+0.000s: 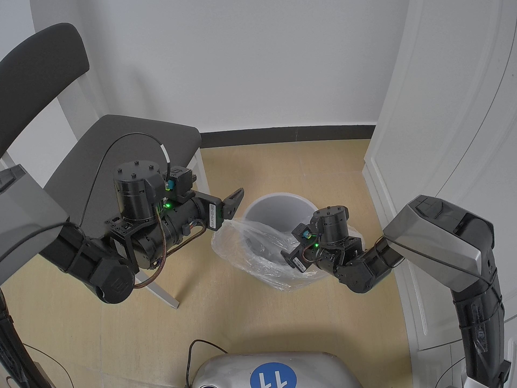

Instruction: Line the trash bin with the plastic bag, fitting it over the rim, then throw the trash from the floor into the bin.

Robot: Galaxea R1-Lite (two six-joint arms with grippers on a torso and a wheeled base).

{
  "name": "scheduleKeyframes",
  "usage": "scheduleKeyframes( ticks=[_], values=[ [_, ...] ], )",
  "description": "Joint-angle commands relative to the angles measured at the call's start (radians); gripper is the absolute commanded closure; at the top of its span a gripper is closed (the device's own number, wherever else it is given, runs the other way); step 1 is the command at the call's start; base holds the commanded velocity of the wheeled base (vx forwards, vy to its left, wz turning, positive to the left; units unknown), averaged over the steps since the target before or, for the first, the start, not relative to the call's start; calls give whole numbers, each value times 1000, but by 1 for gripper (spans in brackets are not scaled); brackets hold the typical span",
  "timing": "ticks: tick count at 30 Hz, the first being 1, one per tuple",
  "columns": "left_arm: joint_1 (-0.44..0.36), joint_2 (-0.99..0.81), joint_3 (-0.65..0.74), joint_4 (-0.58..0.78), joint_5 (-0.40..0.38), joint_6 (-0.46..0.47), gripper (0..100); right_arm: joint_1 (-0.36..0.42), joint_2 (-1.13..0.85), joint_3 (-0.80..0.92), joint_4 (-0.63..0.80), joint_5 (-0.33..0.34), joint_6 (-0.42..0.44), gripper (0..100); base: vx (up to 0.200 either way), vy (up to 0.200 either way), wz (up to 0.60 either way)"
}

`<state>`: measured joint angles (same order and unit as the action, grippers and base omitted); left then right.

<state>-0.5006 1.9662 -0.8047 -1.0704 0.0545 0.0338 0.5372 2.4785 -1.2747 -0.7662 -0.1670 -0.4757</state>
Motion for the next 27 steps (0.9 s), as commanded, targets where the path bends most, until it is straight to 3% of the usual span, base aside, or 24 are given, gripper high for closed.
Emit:
scheduleKeyframes(
  ticks=[1, 11, 21, 27],
  values=[
    [2, -13, -2, 0, 1, 0, 0, -11, 39, -64, -5, -5, 0, 100, 0, 0, 0],
    [19, -16, -10, 0, 1, 0, 0, -69, 99, -368, 73, -9, -1, 100, 0, 0, 0],
    [24, -12, -18, 0, -1, 0, 0, -99, 310, -725, 53, -128, 2, 100, 0, 0, 0],
    [24, -7, -21, 0, -1, 0, 0, -114, 358, -725, 38, -157, -3, 100, 0, 0, 0]
  ],
)
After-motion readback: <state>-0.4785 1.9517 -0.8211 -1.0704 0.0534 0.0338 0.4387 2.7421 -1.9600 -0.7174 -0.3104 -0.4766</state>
